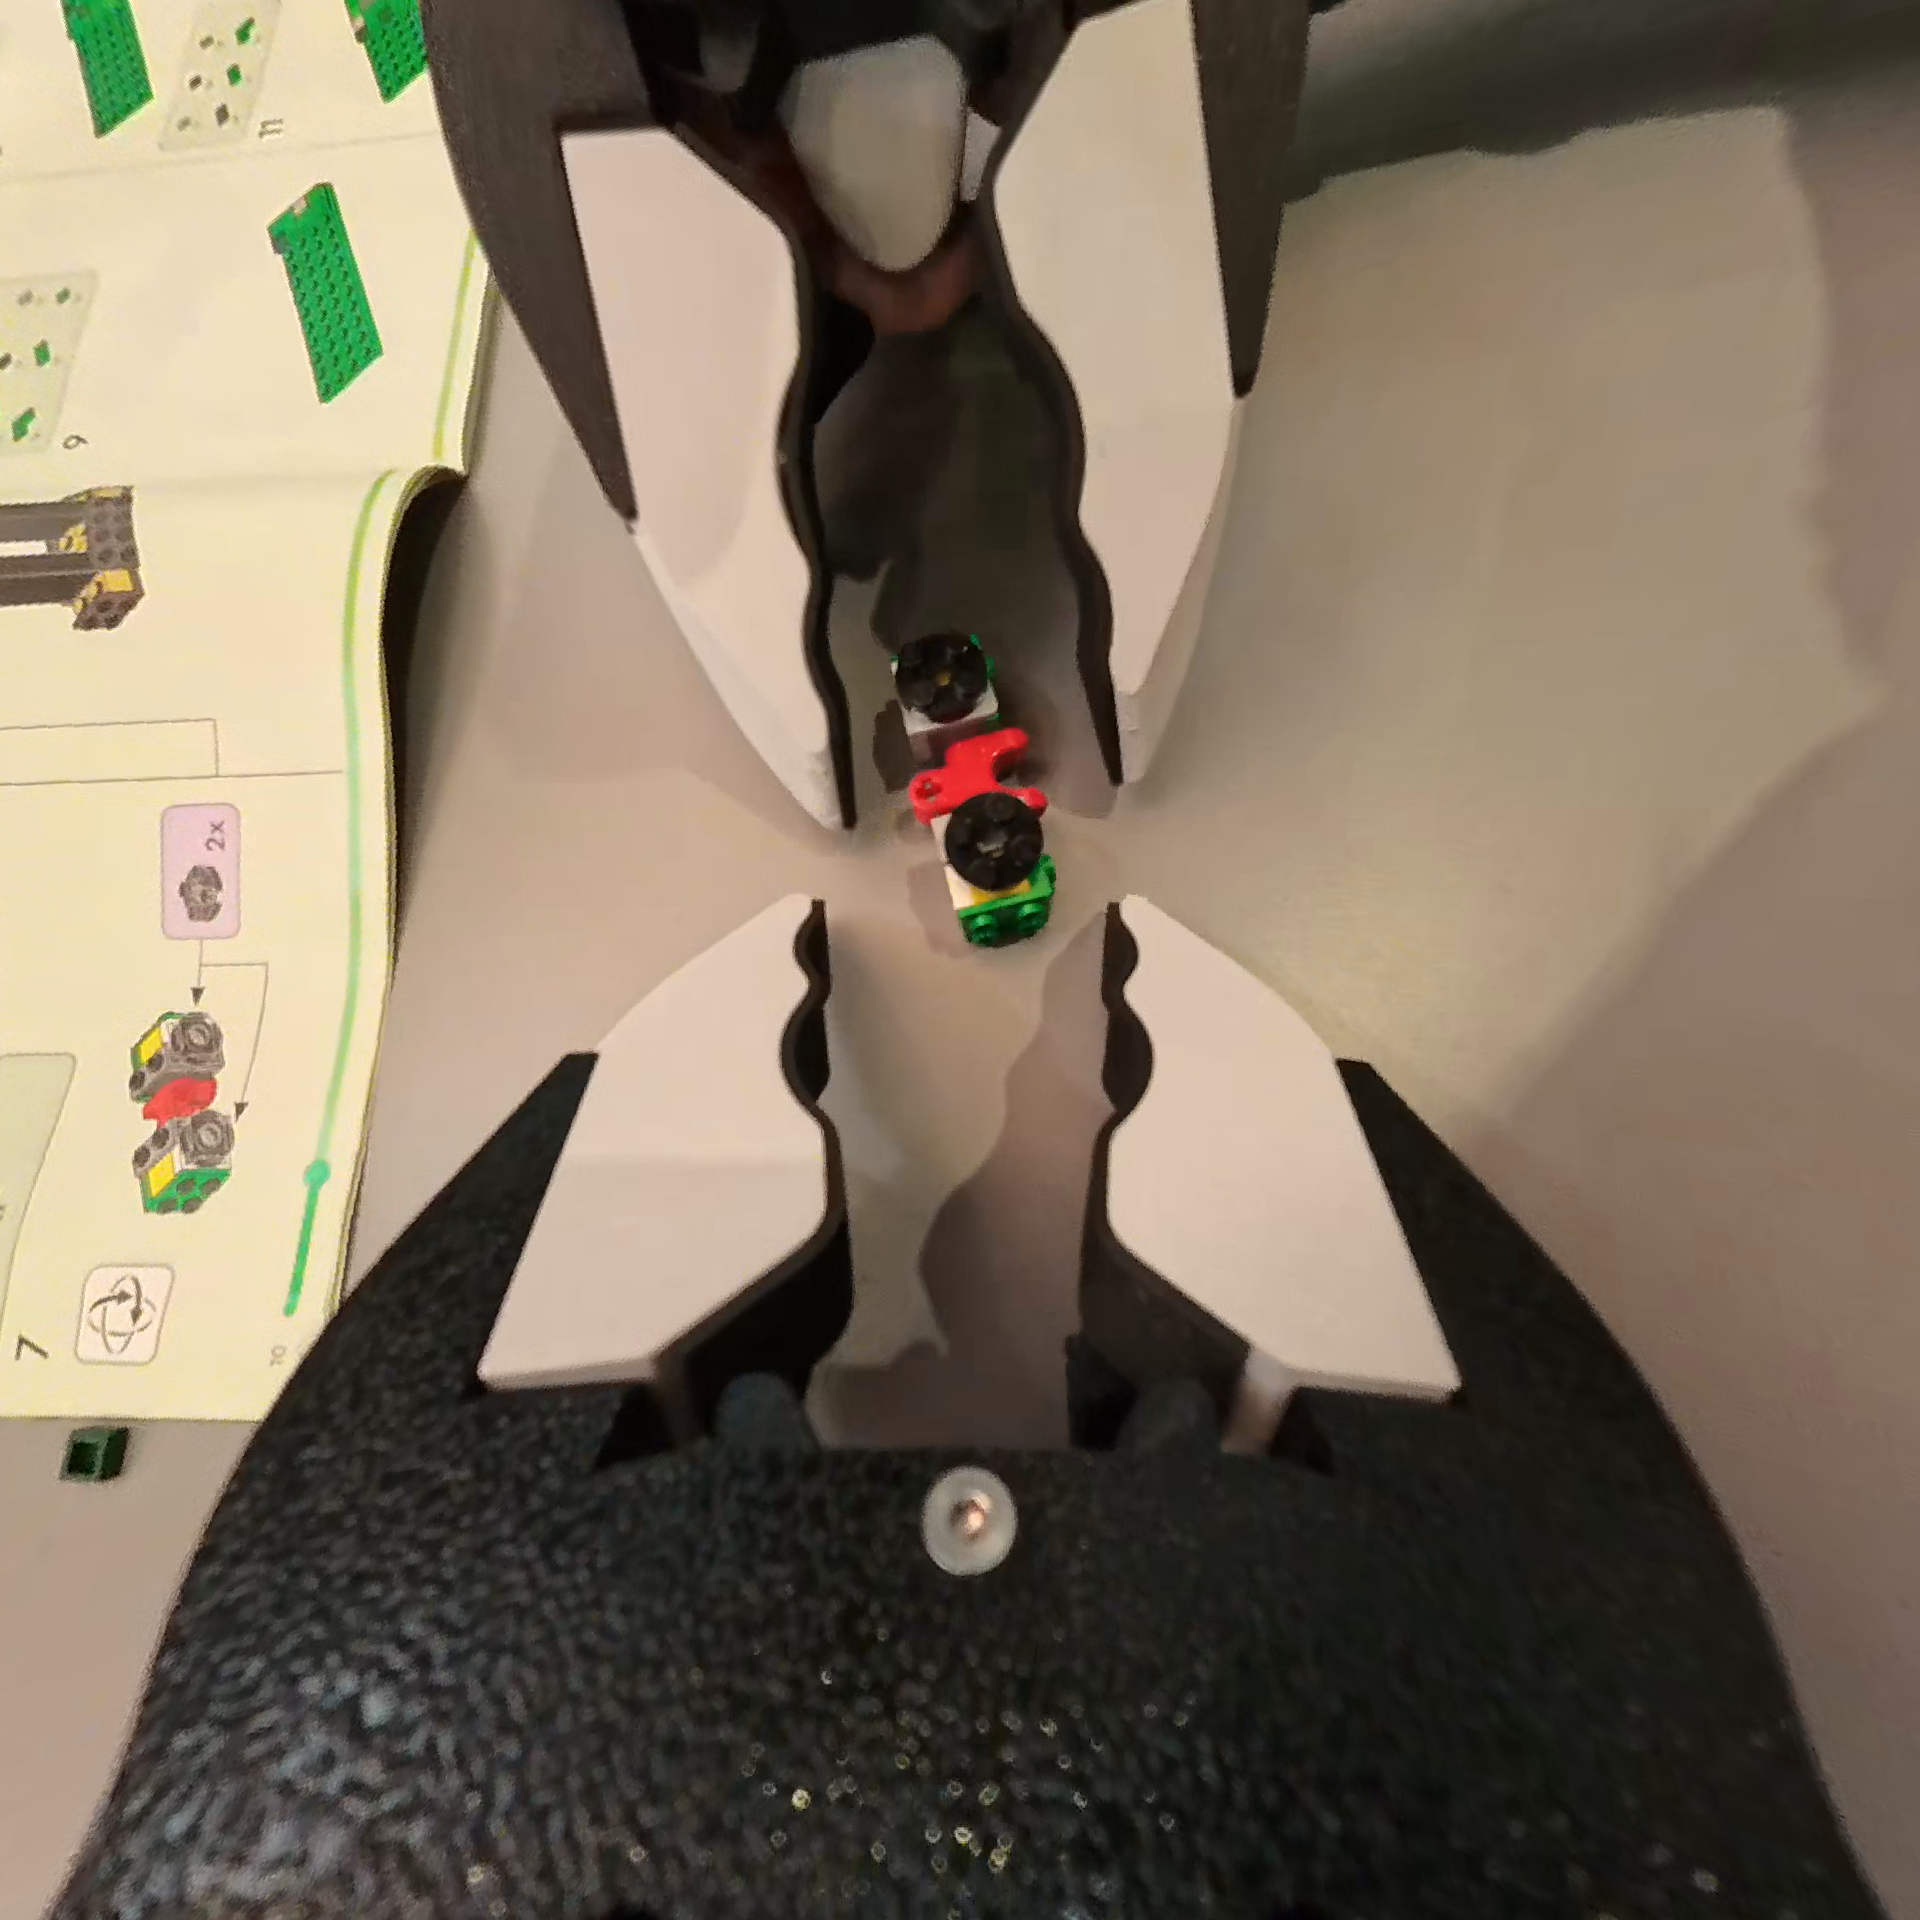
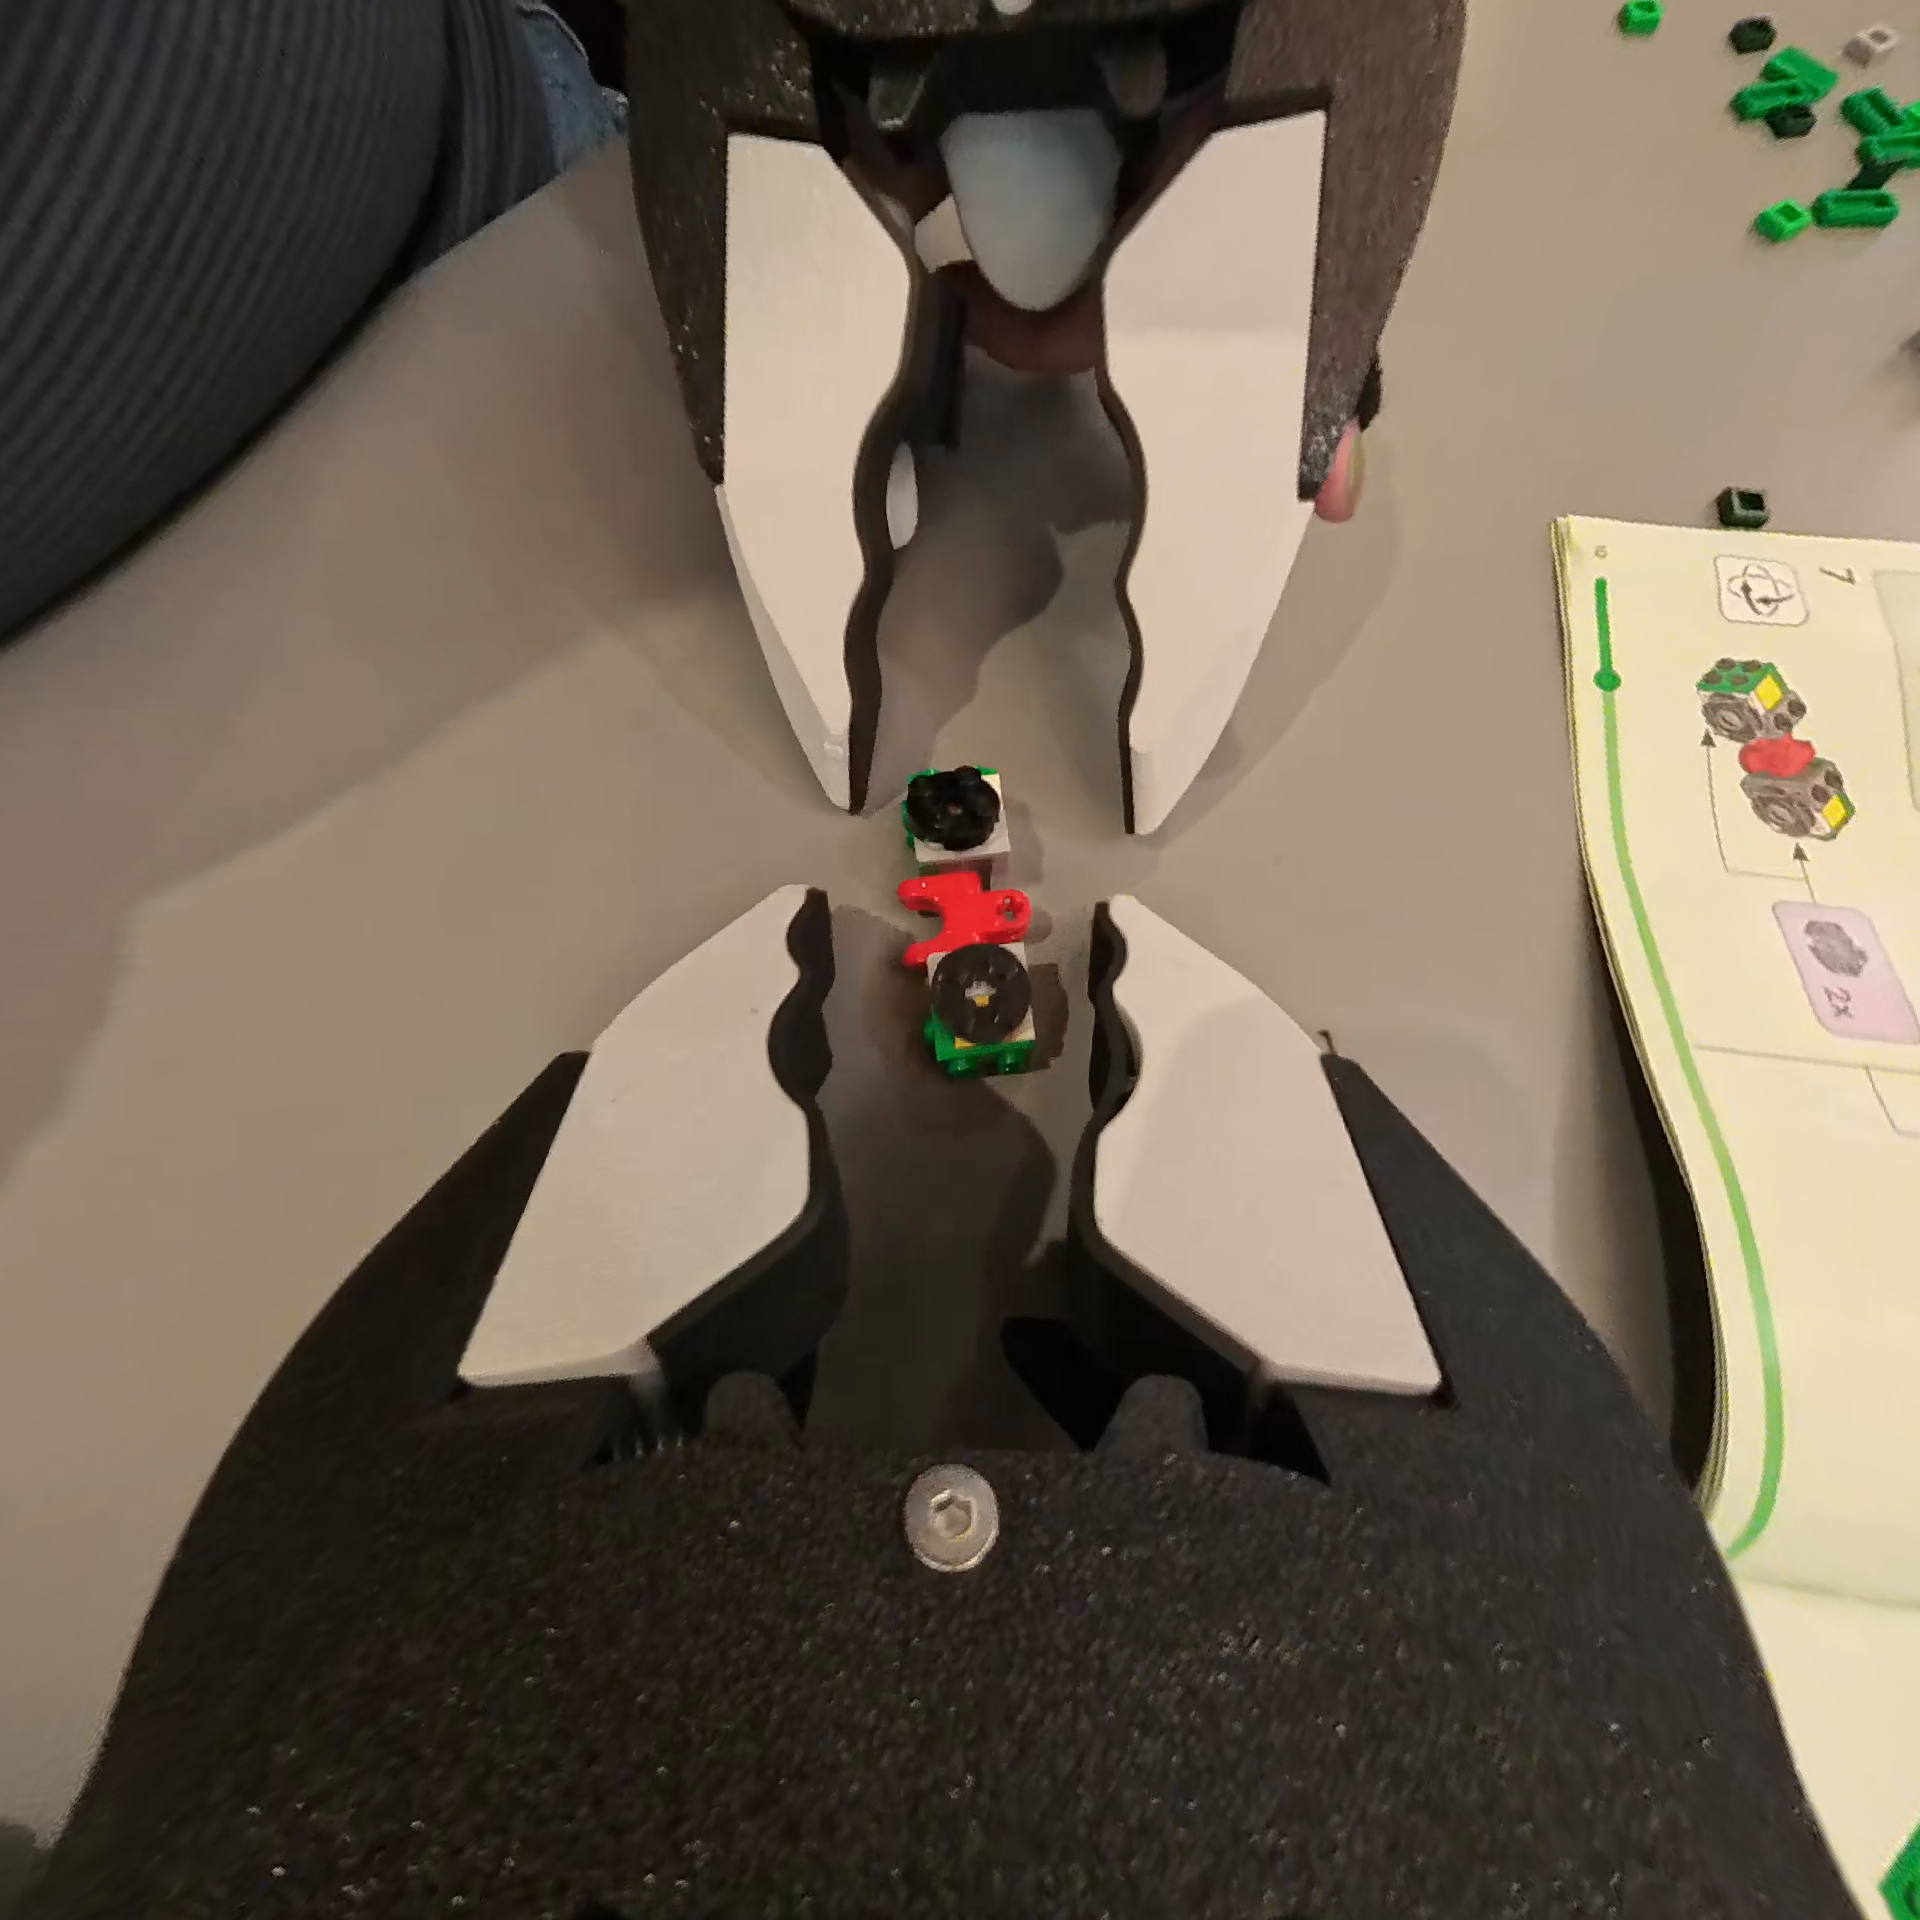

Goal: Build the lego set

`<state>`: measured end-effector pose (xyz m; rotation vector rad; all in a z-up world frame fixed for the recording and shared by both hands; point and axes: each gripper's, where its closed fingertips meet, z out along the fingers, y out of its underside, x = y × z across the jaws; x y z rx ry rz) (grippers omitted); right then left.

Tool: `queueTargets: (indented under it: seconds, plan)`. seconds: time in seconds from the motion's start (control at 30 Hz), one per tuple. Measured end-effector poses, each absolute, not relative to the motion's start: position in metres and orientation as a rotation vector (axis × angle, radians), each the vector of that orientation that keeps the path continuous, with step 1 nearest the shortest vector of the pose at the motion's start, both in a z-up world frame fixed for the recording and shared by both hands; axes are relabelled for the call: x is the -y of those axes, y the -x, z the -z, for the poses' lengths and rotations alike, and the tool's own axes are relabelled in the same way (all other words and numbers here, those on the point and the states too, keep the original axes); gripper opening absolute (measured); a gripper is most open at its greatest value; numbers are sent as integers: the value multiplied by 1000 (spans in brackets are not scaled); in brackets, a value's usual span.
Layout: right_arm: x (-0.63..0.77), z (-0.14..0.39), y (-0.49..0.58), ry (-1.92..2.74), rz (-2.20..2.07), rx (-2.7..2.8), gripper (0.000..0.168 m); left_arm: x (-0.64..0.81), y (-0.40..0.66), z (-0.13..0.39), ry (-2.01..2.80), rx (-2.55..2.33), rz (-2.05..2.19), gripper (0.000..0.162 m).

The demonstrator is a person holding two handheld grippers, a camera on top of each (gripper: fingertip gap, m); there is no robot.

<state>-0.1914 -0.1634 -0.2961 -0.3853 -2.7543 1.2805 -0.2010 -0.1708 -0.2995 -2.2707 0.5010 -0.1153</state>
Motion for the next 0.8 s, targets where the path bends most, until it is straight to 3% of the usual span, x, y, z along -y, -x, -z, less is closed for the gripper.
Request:
queueTargets:
  seconds: [0.23, 0.43, 0.8]
  plan:
    - [158, 296, 190, 373, -1280, 2752, 41, 170, 203, 299, 2271, -491, 104, 49]
    - [157, 295, 188, 368, -1284, 2745, 25, 167, 207, 299, 2273, -487, 61, 46]
    - [160, 297, 193, 434, -1237, 2696, 23, 165, 207, 300, 2269, -450, 108, 43]
